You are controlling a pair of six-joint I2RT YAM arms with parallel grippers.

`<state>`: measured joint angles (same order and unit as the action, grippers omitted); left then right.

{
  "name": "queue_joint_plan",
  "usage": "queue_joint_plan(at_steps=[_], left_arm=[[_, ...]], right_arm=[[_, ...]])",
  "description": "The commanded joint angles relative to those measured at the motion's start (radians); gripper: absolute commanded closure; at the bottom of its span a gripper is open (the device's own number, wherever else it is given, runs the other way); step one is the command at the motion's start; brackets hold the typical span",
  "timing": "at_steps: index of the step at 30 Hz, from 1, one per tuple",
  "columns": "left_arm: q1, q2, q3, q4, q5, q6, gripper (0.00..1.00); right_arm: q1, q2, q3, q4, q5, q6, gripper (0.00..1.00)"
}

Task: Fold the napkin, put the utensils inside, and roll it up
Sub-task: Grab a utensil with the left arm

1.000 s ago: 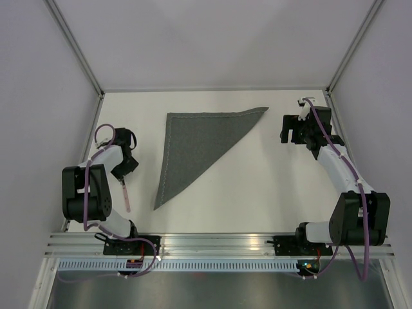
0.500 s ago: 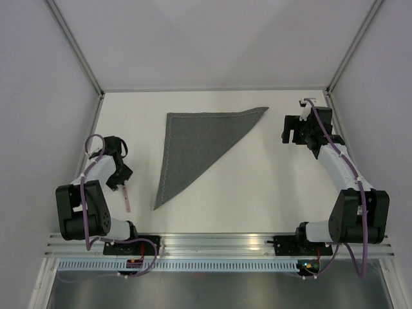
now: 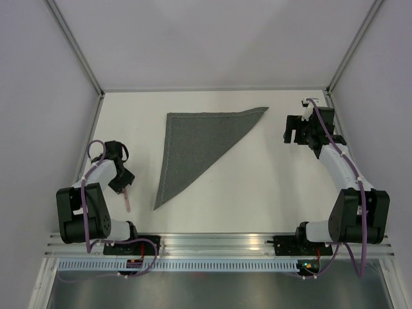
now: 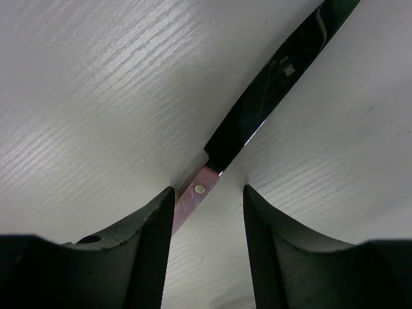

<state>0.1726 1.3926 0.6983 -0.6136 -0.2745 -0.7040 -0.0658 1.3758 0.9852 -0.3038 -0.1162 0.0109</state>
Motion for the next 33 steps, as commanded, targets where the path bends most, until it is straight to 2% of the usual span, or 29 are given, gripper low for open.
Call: queue_joint_plan(at_steps=[1, 18, 21, 31, 33], left_arm=[[0.004, 0.006, -0.034, 0.017, 0.067, -0.046, 0.48], [0.004, 0.117, -0.014, 0.100, 0.149, -0.035, 0.66], [0.004, 0.128, -0.006, 0.115, 0.155, -0.026, 0.71], [0.004, 0.166, 0.055, 0.123, 0.153, 0.064, 0.98], [0.004, 0.163, 0.069, 0.123, 0.152, 0.087, 0.98]], right_arm=[[-0.006, 0.009, 0.017, -0.003, 0.000, -0.003, 0.10], [-0.006, 0.017, 0.018, -0.004, -0.003, -0.002, 0.10], [-0.006, 0.019, 0.018, -0.004, -0.002, -0.002, 0.10], [-0.006, 0.026, 0.020, -0.006, -0.007, -0.003, 0.10], [-0.006, 0.029, 0.020, -0.006, -0.008, -0.003, 0.10]])
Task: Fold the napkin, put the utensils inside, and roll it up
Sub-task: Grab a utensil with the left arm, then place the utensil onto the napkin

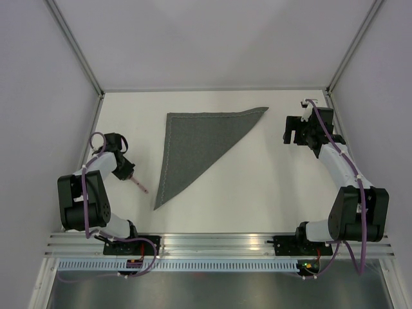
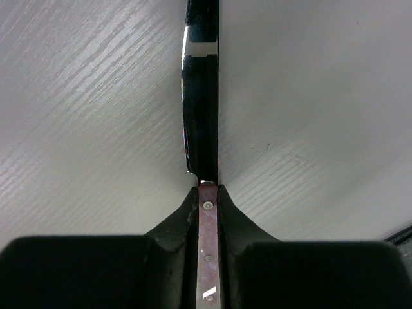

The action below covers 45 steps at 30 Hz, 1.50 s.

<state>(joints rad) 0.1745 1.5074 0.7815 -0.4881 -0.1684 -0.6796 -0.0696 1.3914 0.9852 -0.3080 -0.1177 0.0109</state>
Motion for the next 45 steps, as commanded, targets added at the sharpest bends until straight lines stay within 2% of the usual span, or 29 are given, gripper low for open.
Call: queue_joint_plan(at_steps=[1, 12, 20, 27, 30, 32, 39, 45], left_arm=[[0.002, 0.047, -0.002, -0.001, 0.050, 0.083, 0.98], [0.002, -0.050, 0.110, -0.026, 0.105, 0.224, 0.98], [0.000, -0.058, 0.255, -0.058, 0.128, 0.321, 0.98], [-0.033, -0.003, 0.418, -0.067, 0.375, 0.409, 0.98], [-0.116, 0.026, 0.499, -0.070, 0.421, 0.468, 0.98], [-0.215, 0.082, 0.554, -0.093, 0.438, 0.505, 0.98], [-0.481, 0.312, 0.872, -0.216, 0.495, 0.676, 0.98], [-0.602, 0.499, 1.025, -0.290, 0.498, 0.794, 0.98]], right_arm=[[-0.002, 0.015, 0.020, -0.002, -0.007, -0.002, 0.10], [-0.002, 0.028, 0.023, -0.005, -0.002, -0.002, 0.10], [-0.002, 0.037, 0.024, -0.006, -0.008, -0.002, 0.10], [-0.002, 0.049, 0.026, -0.006, -0.002, -0.002, 0.11], [-0.002, 0.055, 0.026, -0.006, -0.003, -0.003, 0.11], [-0.004, 0.057, 0.026, -0.006, -0.003, -0.002, 0.10], [-0.002, 0.078, 0.029, -0.011, -0.010, -0.002, 0.11], [-0.002, 0.077, 0.033, -0.017, -0.026, -0.002, 0.12]])
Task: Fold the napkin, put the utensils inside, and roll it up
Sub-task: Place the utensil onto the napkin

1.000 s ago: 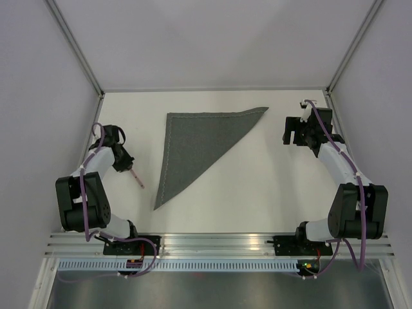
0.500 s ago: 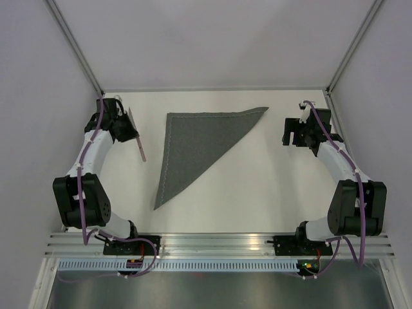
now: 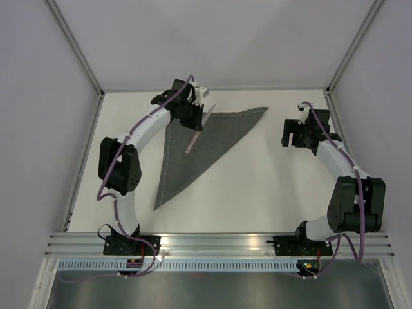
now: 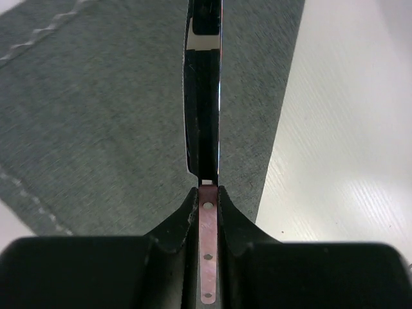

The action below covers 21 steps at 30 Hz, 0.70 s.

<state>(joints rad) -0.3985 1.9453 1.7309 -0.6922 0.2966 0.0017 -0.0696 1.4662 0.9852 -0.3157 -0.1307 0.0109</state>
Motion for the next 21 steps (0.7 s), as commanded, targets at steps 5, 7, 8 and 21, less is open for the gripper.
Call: queue_joint_plan(at_steps=[5, 7, 8, 21], left_arm=[[-0.098, 0.129, 0.098, -0.101, 0.062, 0.141, 0.98], [-0.120, 0.148, 0.098, -0.107, 0.070, 0.159, 0.98], [-0.126, 0.153, 0.096, -0.112, 0.072, 0.164, 0.98], [-0.183, 0.262, 0.118, -0.075, 0.050, 0.115, 0.98]], right_arm=[[-0.002, -0.007, 0.033, -0.011, -0.023, -0.003, 0.12], [-0.002, -0.007, 0.035, -0.013, -0.023, -0.028, 0.12], [-0.002, -0.009, 0.035, -0.013, -0.021, -0.029, 0.12], [-0.004, -0.003, 0.040, -0.014, -0.029, -0.032, 0.11]])
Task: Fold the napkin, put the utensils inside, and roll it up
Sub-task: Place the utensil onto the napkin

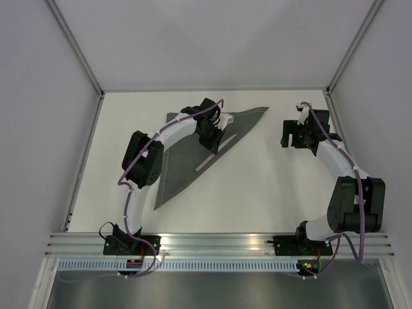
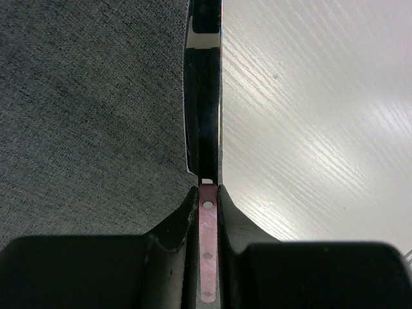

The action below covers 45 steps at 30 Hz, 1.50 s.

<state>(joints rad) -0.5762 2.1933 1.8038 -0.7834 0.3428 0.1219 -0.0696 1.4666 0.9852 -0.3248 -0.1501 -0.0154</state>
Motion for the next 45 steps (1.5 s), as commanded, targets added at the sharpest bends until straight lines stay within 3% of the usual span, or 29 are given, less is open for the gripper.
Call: queue_joint_plan(at_steps=[1, 45], left_arm=[[-0.005, 0.020, 0.048, 0.019, 0.004, -0.005, 0.98], [-0.011, 0.115, 0.114, -0.057, -0.059, 0.048, 0.98]], right_arm=[[-0.002, -0.003, 0.041, -0.003, -0.009, -0.005, 0.11], [-0.002, 0.005, 0.043, -0.005, 0.004, -0.011, 0.12]])
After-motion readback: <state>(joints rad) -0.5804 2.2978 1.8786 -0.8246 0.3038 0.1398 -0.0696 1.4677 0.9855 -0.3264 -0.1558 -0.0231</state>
